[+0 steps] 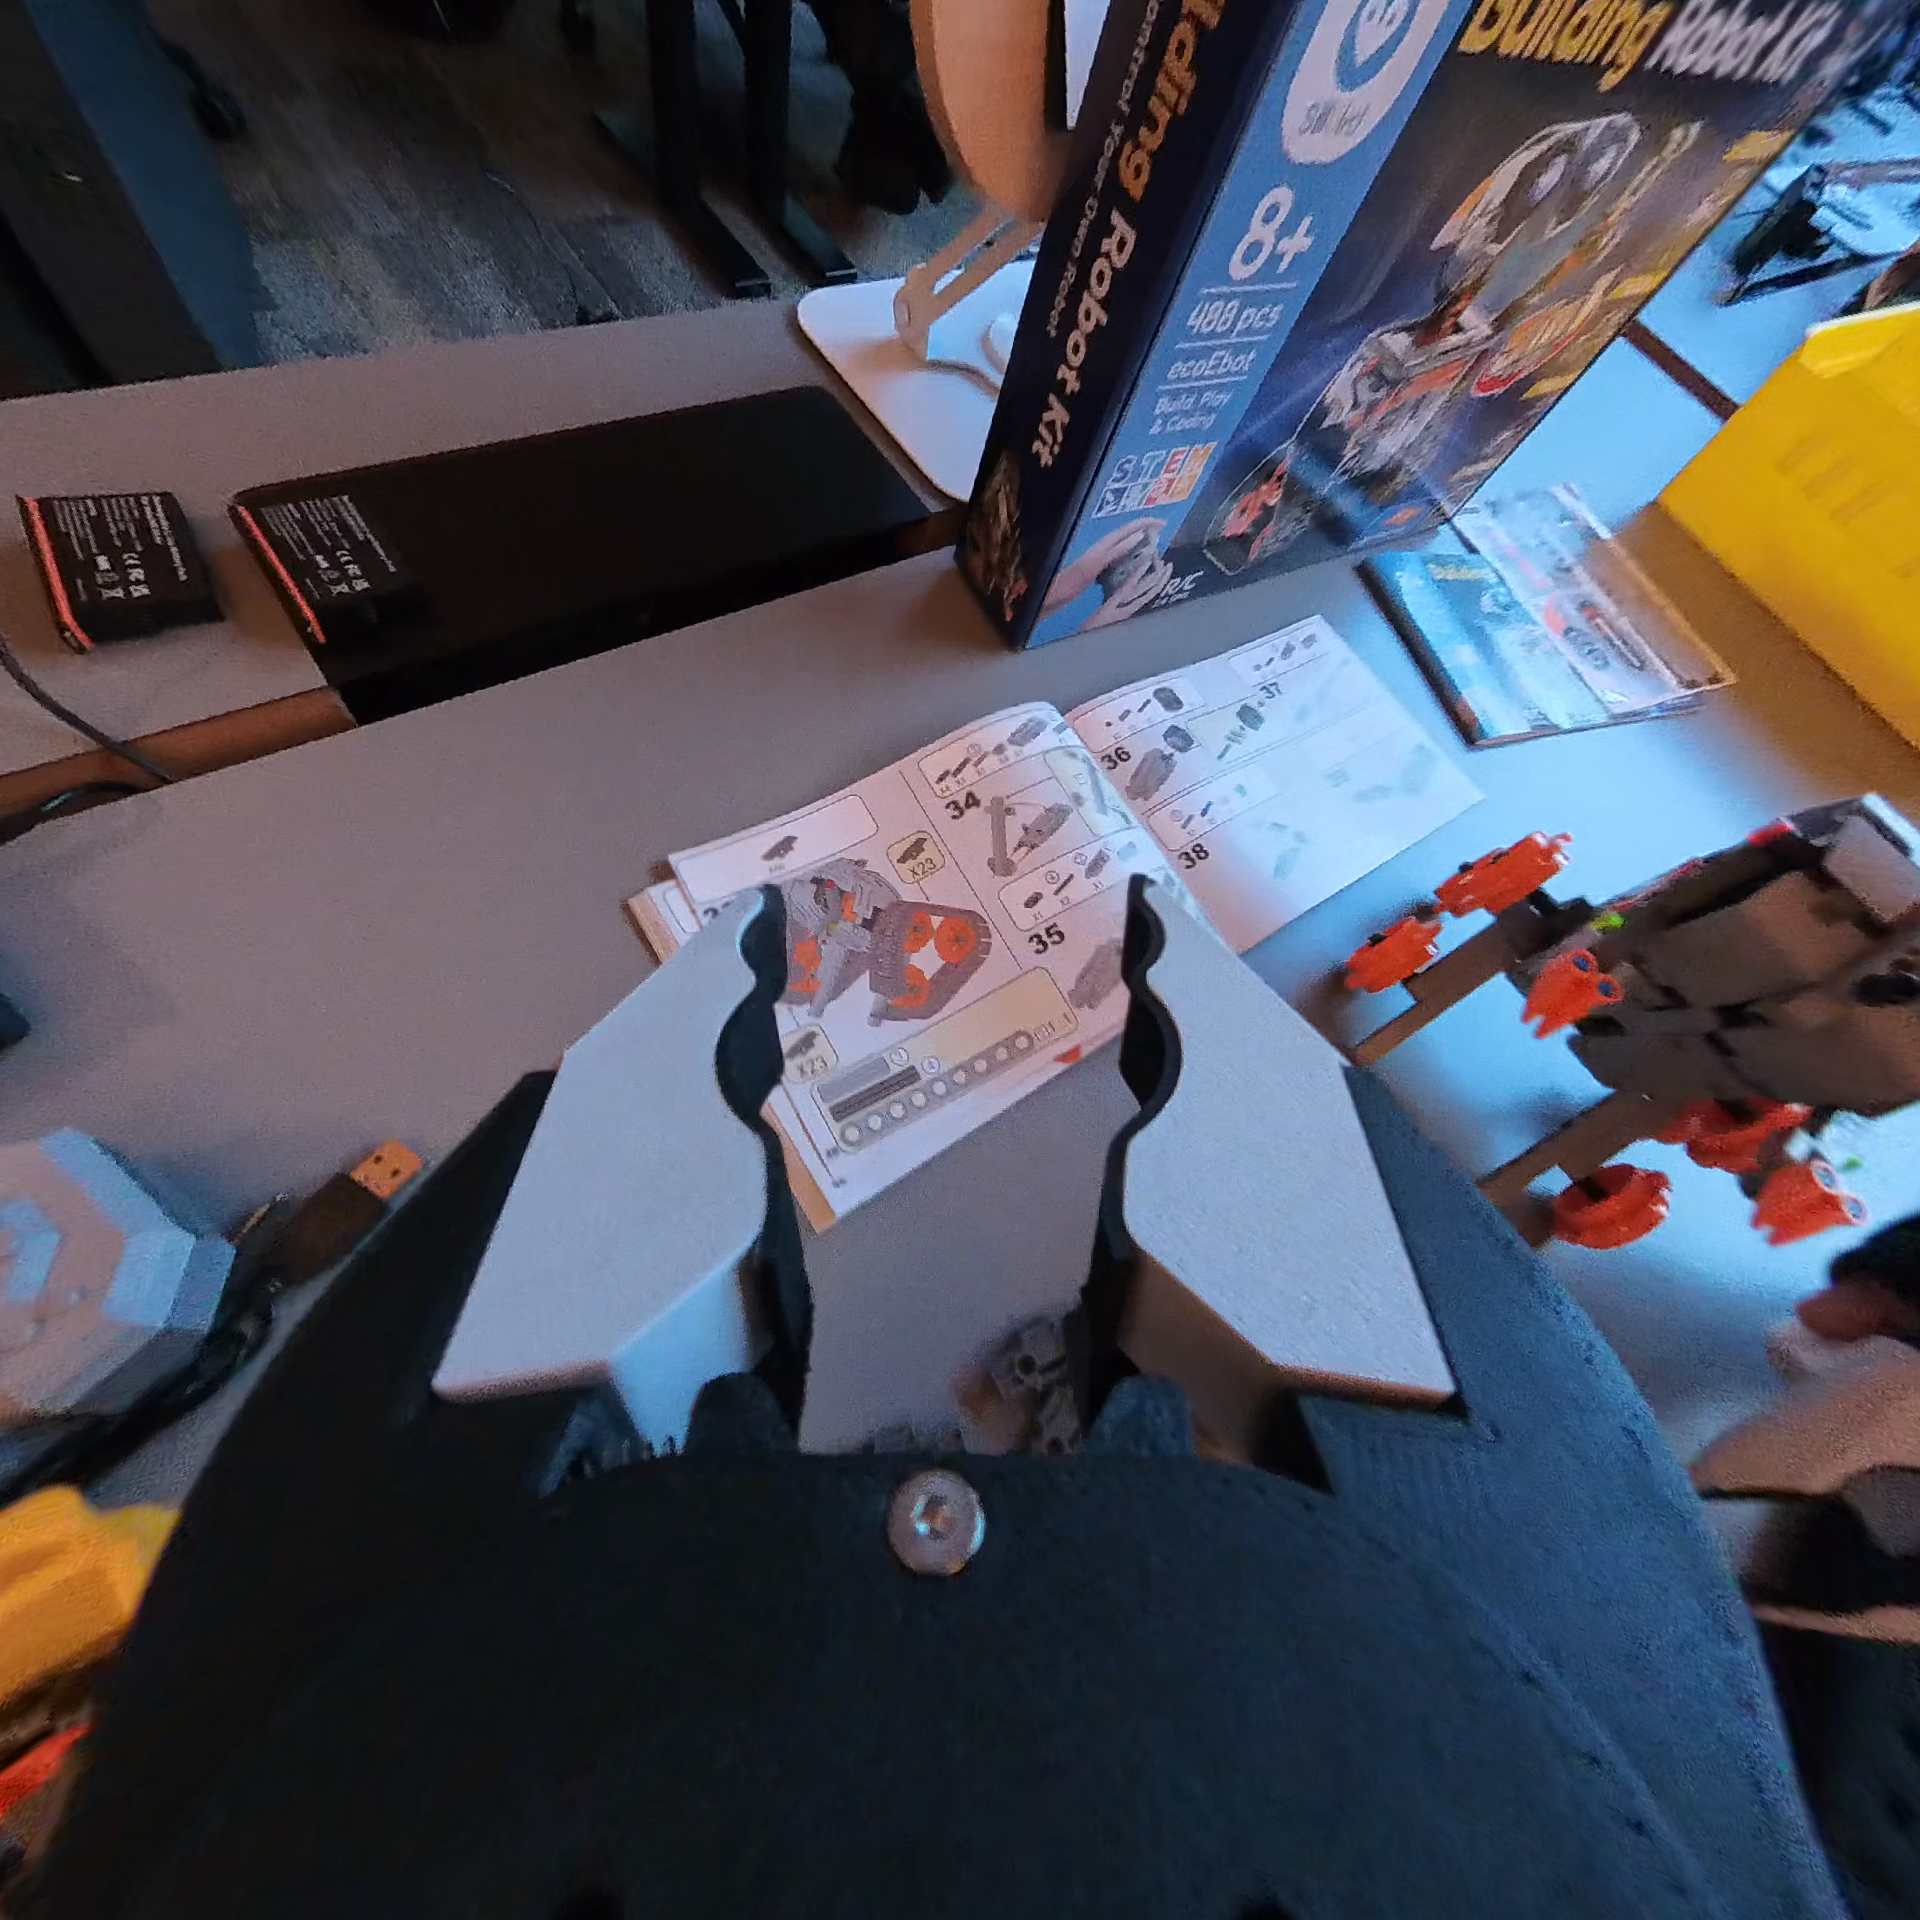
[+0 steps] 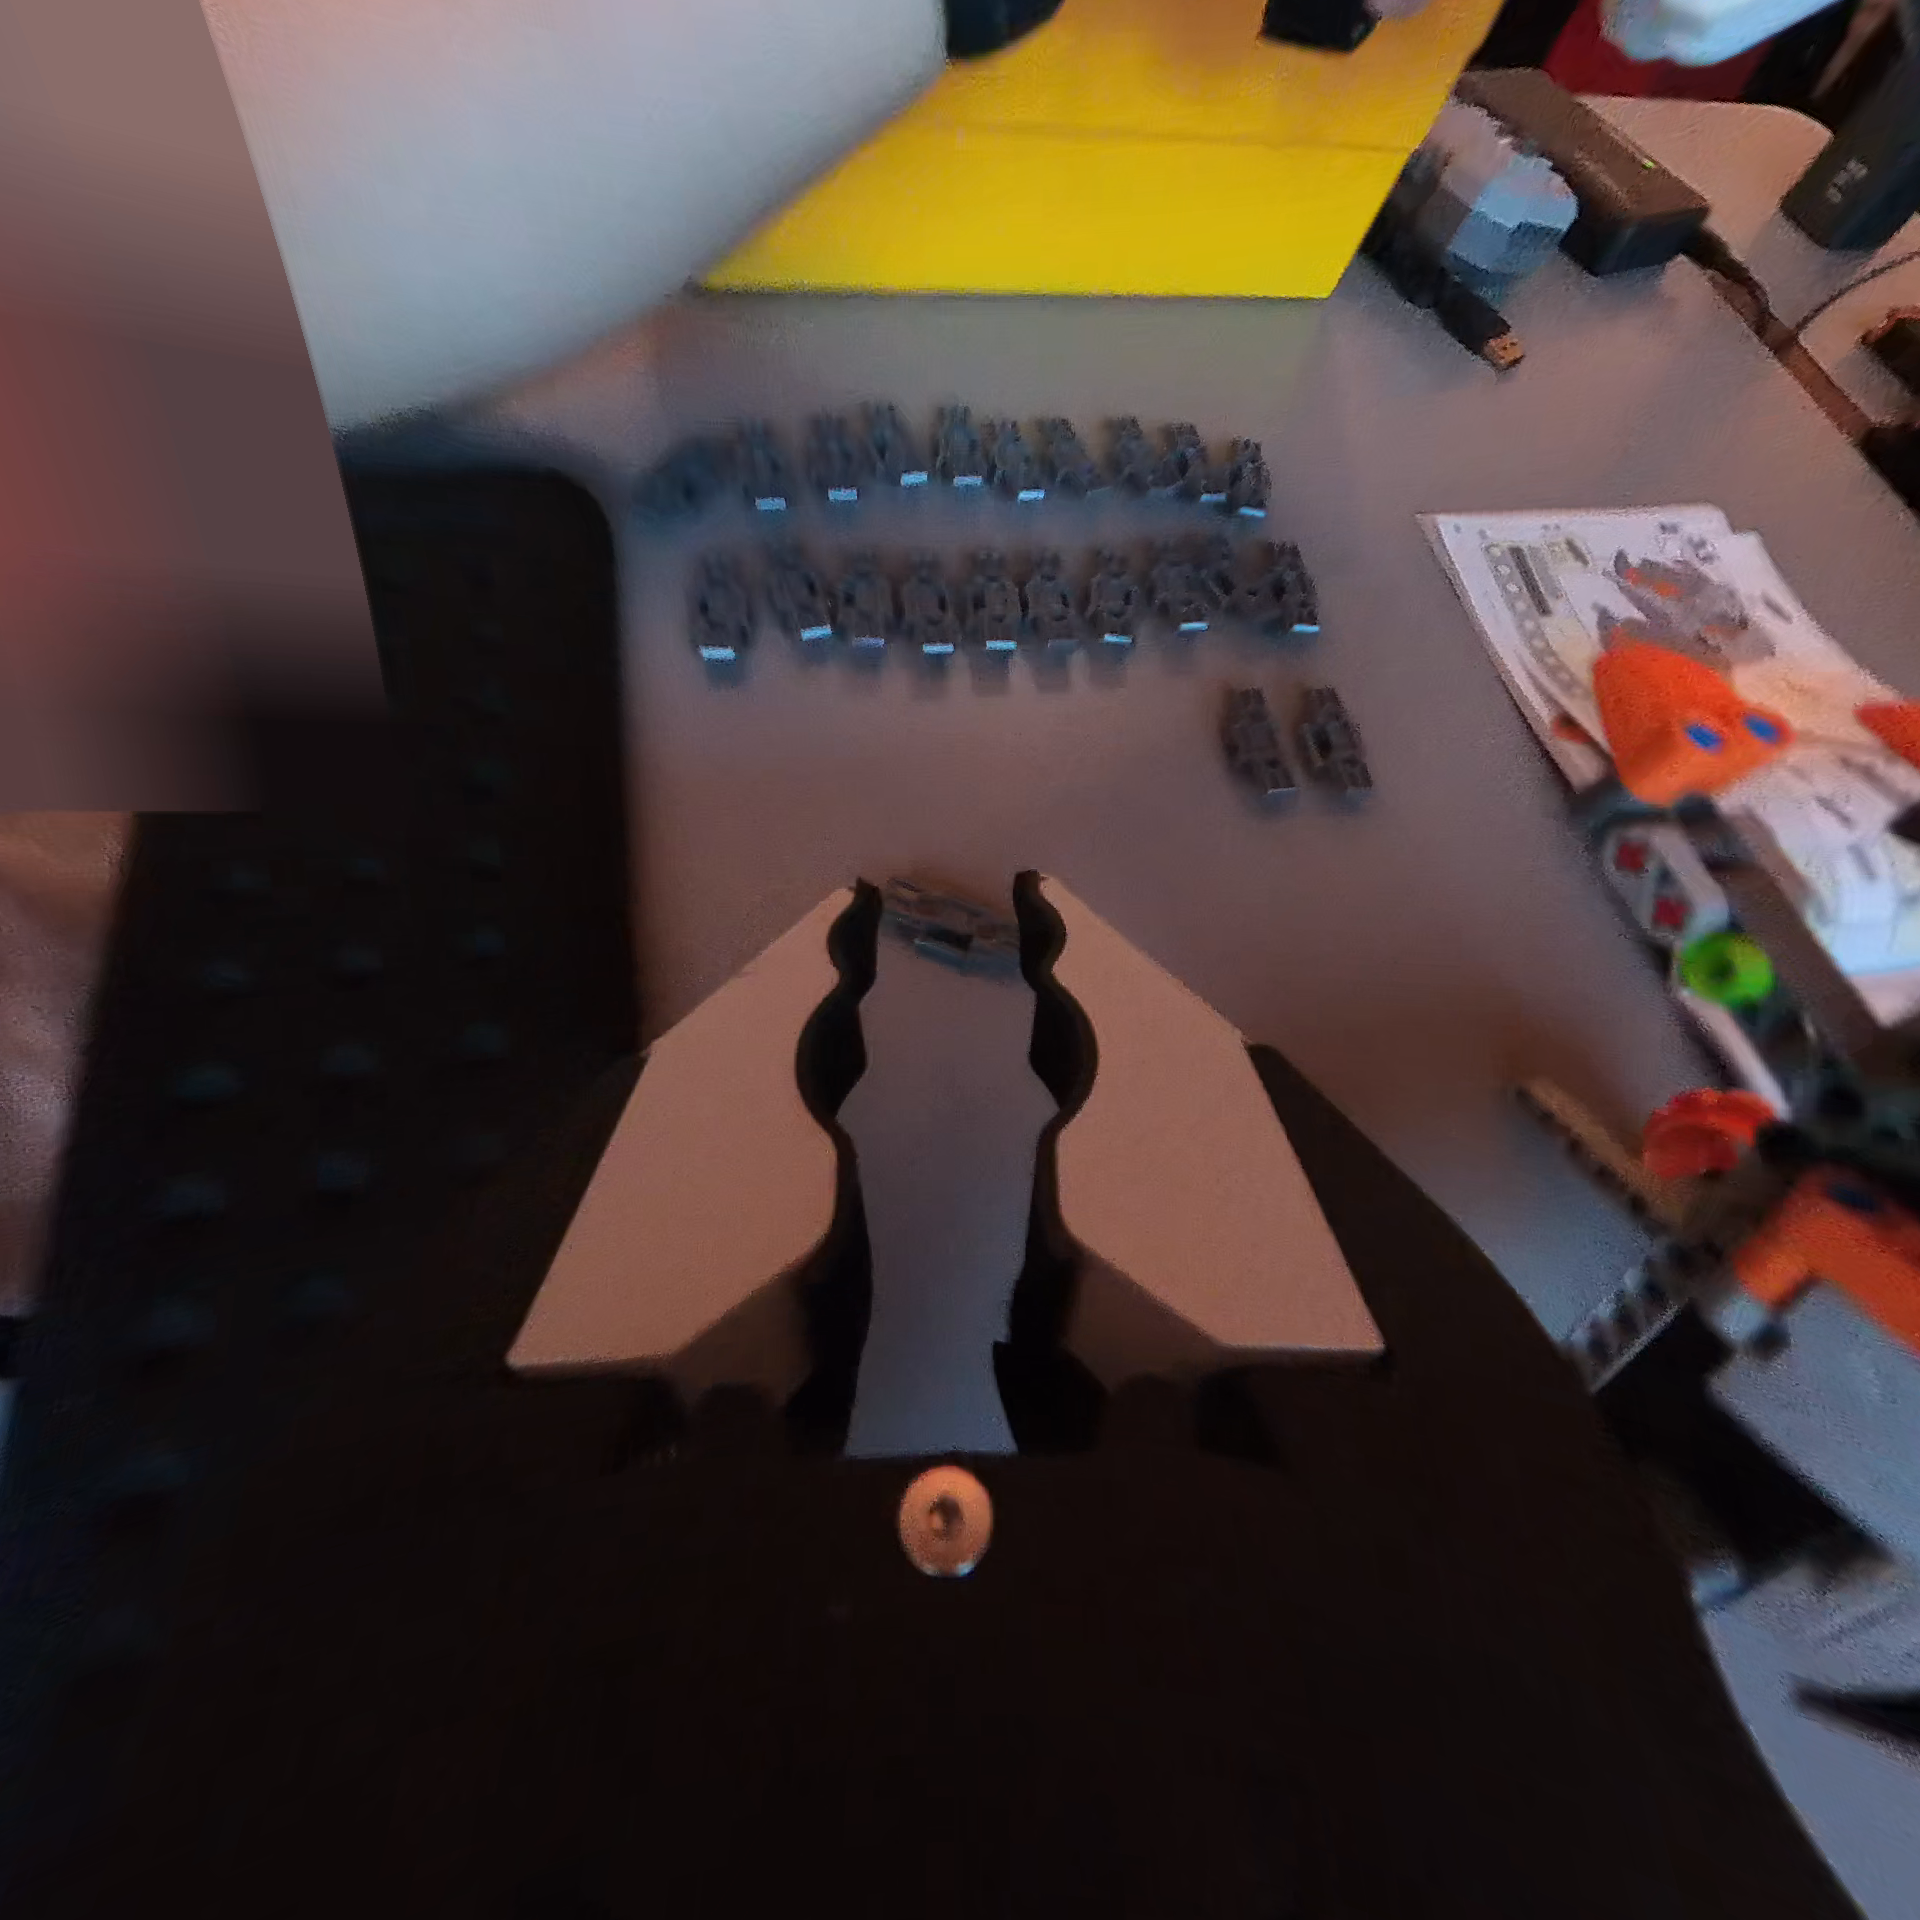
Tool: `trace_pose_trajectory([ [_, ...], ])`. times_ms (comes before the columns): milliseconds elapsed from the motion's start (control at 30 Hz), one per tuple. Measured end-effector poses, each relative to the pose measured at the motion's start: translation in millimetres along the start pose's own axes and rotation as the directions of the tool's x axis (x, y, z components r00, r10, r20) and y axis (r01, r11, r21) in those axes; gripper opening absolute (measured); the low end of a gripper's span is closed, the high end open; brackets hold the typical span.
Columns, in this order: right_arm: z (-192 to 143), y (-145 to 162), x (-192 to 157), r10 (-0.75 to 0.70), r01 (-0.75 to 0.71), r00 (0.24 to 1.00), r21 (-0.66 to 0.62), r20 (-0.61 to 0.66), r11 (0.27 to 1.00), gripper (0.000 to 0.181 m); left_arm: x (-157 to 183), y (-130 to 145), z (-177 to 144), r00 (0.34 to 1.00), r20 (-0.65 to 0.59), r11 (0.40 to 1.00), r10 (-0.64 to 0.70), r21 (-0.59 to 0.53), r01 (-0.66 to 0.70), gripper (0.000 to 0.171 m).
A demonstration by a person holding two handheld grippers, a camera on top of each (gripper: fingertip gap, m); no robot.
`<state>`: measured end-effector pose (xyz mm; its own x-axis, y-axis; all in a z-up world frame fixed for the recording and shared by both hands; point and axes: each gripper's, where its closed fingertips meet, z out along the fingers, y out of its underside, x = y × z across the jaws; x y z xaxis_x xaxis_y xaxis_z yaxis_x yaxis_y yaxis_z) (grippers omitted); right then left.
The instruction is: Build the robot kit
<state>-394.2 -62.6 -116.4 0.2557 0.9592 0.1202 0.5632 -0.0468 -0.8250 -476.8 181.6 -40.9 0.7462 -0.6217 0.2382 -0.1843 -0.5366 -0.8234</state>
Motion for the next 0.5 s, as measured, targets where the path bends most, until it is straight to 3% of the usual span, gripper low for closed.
trace_pose_trajectory([
  [200, 19.0, 15.7, 13.8, -0.136, 0.143, 0.990, -0.232, 0.046, 0.962, 0.030, 41.1, 25.3, -29.5, 0.990, -0.136, 1.000, -0.018, -0.017, 0.015, 0.054],
  [300, 25.8, 29.4, 8.1, -0.059, 0.097, 0.991, -0.348, 0.117, 0.933, 0.030, 65.8, 43.0, -44.5, 0.975, -0.216, 0.999, -0.048, -0.019, 0.045, 0.049],
  [433, 35.8, 34.8, 8.9, -0.006, 0.045, 0.994, -0.352, 0.112, 0.935, 0.030, 91.9, 69.4, -62.4, 0.955, -0.283, 0.996, -0.084, -0.007, 0.086, 0.044],
  [500, 36.0, 35.9, 4.3, 0.071, -0.018, 0.988, -0.358, 0.136, 0.933, 0.017, 104.3, 83.6, -69.6, 0.944, -0.312, 0.994, -0.106, -0.009, 0.109, 0.041],
])
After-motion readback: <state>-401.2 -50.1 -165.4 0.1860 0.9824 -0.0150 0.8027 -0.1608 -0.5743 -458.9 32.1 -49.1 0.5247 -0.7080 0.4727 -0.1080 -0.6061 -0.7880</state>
